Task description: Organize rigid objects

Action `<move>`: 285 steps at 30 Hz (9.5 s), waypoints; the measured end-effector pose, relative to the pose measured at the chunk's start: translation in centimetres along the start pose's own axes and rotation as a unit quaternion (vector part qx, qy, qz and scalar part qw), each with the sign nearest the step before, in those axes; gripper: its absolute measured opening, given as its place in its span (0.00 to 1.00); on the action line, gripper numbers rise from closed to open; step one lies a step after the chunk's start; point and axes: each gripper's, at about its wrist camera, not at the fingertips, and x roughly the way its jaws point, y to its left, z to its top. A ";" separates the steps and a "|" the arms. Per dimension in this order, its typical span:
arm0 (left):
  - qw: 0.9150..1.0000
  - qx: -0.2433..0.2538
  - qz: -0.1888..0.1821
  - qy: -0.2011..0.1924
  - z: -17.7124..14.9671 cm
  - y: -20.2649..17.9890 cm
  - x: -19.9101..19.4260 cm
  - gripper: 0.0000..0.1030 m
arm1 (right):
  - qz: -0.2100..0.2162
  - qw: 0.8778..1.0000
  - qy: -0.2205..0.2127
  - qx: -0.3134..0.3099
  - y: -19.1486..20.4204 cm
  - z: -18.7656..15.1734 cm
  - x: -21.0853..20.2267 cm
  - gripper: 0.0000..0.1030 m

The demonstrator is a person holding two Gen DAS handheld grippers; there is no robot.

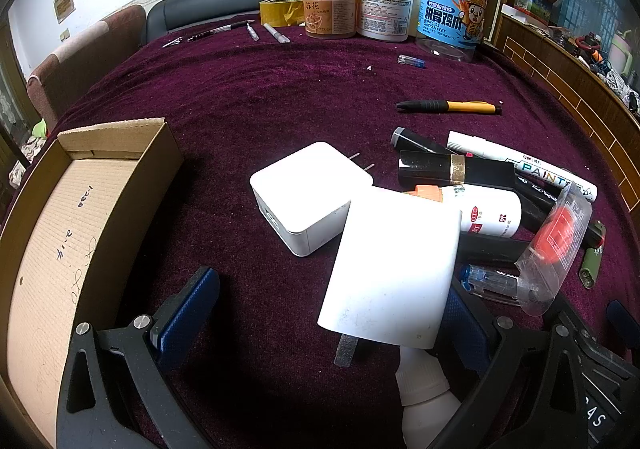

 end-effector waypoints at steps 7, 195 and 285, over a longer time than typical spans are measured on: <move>0.998 0.032 -0.031 0.040 -0.7 2.1 -0.9 0.98 | -0.003 1.000 0.000 -0.002 0.1 0.0 0.0 1.00; 0.955 -0.273 -0.117 0.001 -1.5 31.5 -2.6 0.53 | 0.238 0.969 -0.012 -0.071 14.8 -2.3 -7.7 0.46; 0.987 0.021 -0.160 0.005 -3.7 6.9 -4.5 0.71 | 0.171 0.983 0.018 0.069 0.0 0.1 -0.9 0.76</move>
